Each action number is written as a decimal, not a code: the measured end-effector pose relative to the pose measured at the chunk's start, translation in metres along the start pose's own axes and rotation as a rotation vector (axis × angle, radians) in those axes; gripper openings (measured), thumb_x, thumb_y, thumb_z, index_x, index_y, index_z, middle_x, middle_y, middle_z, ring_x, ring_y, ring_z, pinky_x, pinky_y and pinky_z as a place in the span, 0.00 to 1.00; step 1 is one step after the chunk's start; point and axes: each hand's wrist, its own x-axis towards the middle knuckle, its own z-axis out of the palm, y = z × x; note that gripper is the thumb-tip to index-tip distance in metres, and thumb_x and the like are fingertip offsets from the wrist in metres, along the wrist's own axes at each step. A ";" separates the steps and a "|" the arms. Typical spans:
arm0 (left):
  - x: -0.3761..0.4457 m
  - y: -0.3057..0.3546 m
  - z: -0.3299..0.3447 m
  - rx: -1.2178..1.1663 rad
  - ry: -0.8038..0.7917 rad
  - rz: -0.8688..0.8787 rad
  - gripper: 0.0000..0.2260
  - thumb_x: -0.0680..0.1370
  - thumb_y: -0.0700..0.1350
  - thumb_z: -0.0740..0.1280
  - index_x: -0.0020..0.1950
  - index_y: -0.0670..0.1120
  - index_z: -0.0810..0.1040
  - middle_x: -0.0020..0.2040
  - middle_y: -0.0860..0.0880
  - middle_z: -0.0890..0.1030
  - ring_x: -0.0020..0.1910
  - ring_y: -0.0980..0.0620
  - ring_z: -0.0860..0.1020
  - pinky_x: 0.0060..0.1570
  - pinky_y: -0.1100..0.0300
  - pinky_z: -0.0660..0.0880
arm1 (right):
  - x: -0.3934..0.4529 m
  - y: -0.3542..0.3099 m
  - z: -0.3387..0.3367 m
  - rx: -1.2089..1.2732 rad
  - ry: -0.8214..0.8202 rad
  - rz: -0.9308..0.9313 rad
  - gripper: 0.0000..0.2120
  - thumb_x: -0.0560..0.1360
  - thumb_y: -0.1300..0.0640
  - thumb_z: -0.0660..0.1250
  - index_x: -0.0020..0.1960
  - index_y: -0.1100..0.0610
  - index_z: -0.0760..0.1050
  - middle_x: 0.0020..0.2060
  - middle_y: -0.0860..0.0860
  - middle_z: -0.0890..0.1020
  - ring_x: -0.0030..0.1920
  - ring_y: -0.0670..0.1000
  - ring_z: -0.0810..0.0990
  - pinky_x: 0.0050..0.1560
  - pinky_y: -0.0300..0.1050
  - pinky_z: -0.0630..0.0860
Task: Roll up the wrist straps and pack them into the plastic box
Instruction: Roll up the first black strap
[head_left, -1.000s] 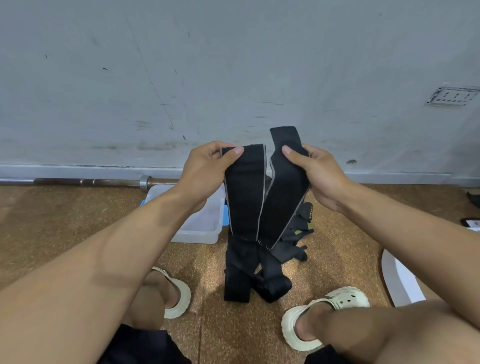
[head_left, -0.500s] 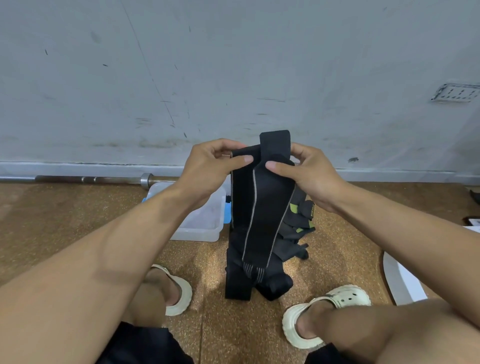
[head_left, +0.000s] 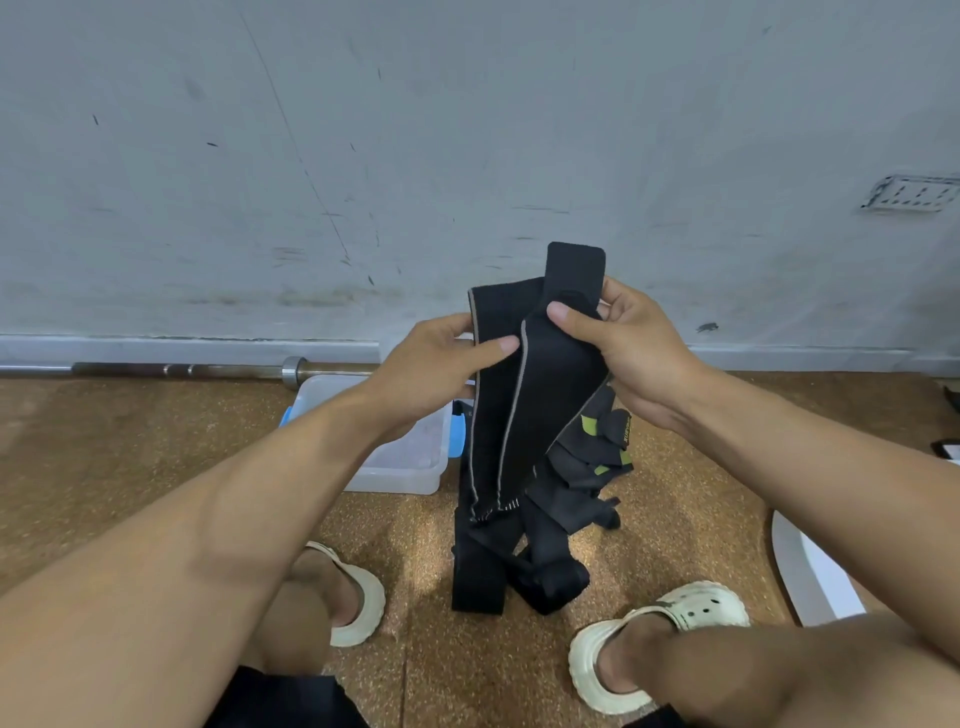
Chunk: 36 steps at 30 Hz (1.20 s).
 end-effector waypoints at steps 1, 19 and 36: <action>-0.001 0.000 0.001 0.008 0.013 0.010 0.12 0.82 0.50 0.68 0.65 0.50 0.81 0.55 0.52 0.87 0.54 0.53 0.85 0.56 0.53 0.81 | 0.000 -0.002 -0.001 0.016 -0.005 0.014 0.16 0.79 0.64 0.70 0.67 0.60 0.77 0.56 0.56 0.87 0.55 0.54 0.86 0.52 0.44 0.82; 0.005 0.008 -0.011 -0.268 0.517 -0.084 0.08 0.81 0.47 0.71 0.45 0.45 0.80 0.38 0.51 0.85 0.34 0.56 0.83 0.31 0.65 0.77 | -0.007 0.006 -0.020 -0.258 -0.322 0.218 0.17 0.78 0.64 0.70 0.66 0.58 0.79 0.59 0.53 0.86 0.60 0.54 0.85 0.57 0.43 0.82; 0.000 0.006 0.007 -0.019 0.172 -0.167 0.09 0.82 0.49 0.68 0.53 0.48 0.86 0.48 0.51 0.88 0.51 0.50 0.86 0.56 0.52 0.80 | 0.013 -0.009 -0.020 -0.044 0.019 0.171 0.12 0.81 0.60 0.68 0.63 0.61 0.80 0.55 0.56 0.87 0.54 0.53 0.87 0.49 0.43 0.83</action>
